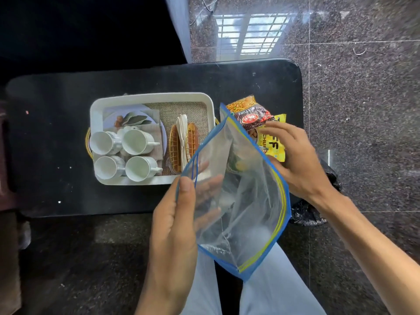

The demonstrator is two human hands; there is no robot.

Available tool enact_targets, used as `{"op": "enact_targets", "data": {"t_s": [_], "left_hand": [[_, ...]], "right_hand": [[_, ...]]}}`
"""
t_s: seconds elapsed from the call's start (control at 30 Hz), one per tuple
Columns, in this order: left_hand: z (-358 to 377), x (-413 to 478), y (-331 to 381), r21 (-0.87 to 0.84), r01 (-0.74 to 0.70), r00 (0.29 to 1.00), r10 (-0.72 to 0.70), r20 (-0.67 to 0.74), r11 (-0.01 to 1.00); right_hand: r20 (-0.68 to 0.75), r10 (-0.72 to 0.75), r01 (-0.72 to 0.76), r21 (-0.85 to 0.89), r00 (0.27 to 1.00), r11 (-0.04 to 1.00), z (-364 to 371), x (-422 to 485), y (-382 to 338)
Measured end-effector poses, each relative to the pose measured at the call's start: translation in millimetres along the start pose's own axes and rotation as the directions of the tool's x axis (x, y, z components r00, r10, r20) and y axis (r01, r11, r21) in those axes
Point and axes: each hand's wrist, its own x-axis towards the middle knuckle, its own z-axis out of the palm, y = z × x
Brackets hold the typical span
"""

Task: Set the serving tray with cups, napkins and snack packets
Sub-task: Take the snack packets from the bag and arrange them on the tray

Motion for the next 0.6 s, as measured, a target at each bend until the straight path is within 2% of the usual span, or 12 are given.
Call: {"op": "enact_targets", "data": {"t_s": [0.13,0.33,0.4,0.47,0.53,0.6], "left_hand": [[9.2,17.0,9.4,0.022,-0.051,0.998,0.051,0.024,0.998],[33.7,47.4,10.8,-0.024,0.026,0.984,-0.021,0.180,0.999],[39.8,55.9,7.5,-0.023,0.054,0.975,-0.048,0.219,0.998],[45.9,64.0,7.7,0.002,0.046,0.980,-0.045,0.192,0.999],[52.1,66.5,10.4,0.093,-0.064,0.990,0.052,0.128,0.994],[53.8,63.8,10.6,0.189,-0.243,0.970,0.236,0.059,0.951]], "right_hand": [[0.080,-0.111,0.082,0.302,0.991,0.950,-27.3,-27.2,-26.5],[0.021,-0.155,0.118,0.549,0.988,0.827,-6.4,-26.4,-56.2],[-0.026,-0.106,0.103,0.550,0.994,0.829,-0.3,-21.8,-62.5],[-0.103,-0.083,0.123,0.483,0.991,0.867,2.4,-18.5,-66.4],[-0.180,-0.058,0.137,0.465,0.982,0.875,3.4,-18.6,-70.6],[-0.285,-0.008,0.147,0.469,0.959,0.871,1.7,-20.2,-74.2]]}}
